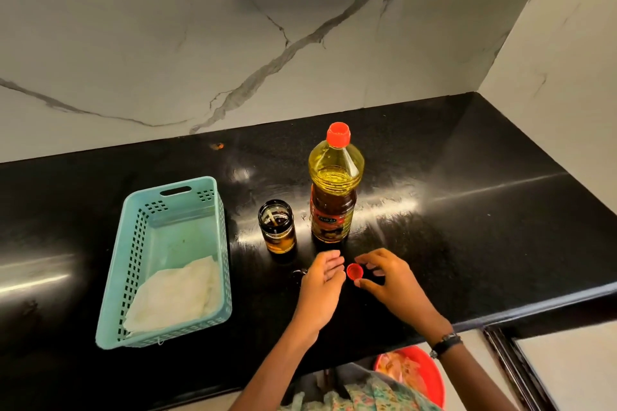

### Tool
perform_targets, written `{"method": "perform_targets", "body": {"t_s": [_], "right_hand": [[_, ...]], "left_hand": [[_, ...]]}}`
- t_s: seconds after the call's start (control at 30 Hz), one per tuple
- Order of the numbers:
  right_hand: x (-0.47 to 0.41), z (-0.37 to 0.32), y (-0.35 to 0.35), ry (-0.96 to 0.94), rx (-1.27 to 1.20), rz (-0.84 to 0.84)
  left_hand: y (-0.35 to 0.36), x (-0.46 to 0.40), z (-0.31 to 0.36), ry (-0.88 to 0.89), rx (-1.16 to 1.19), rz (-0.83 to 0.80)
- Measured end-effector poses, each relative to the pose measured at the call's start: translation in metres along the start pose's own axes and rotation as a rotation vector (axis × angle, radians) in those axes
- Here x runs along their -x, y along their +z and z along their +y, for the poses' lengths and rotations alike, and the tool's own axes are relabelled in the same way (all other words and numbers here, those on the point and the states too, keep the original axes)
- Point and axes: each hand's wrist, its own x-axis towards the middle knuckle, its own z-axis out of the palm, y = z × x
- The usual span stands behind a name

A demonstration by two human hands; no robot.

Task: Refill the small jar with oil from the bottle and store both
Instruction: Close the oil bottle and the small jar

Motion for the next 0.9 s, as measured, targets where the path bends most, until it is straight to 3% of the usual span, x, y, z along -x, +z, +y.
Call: {"method": "perform_targets", "body": {"t_s": [0.27,0.43,0.77,0.9], "right_hand": [[-0.001,0.005,0.013,-0.075,0.045,0.022],[-0.002,0.003,0.011,-0.122,0.006,0.075],[-0.006,-0.068,-0.069,-0.279,-0.437,0.289],[-0.02,-0.097,-0.103,-0.339,-0.588,0.291]], "left_hand": [[0.011,-0.005,-0.011,-0.086,-0.001,0.032],[0.012,0.002,-0.002,-0.046,0.012,0.06],[-0.006,0.03,0.092,0.371,0.092,0.008],[-0.01,0.031,0.13,0.541,0.093,0.016]]}}
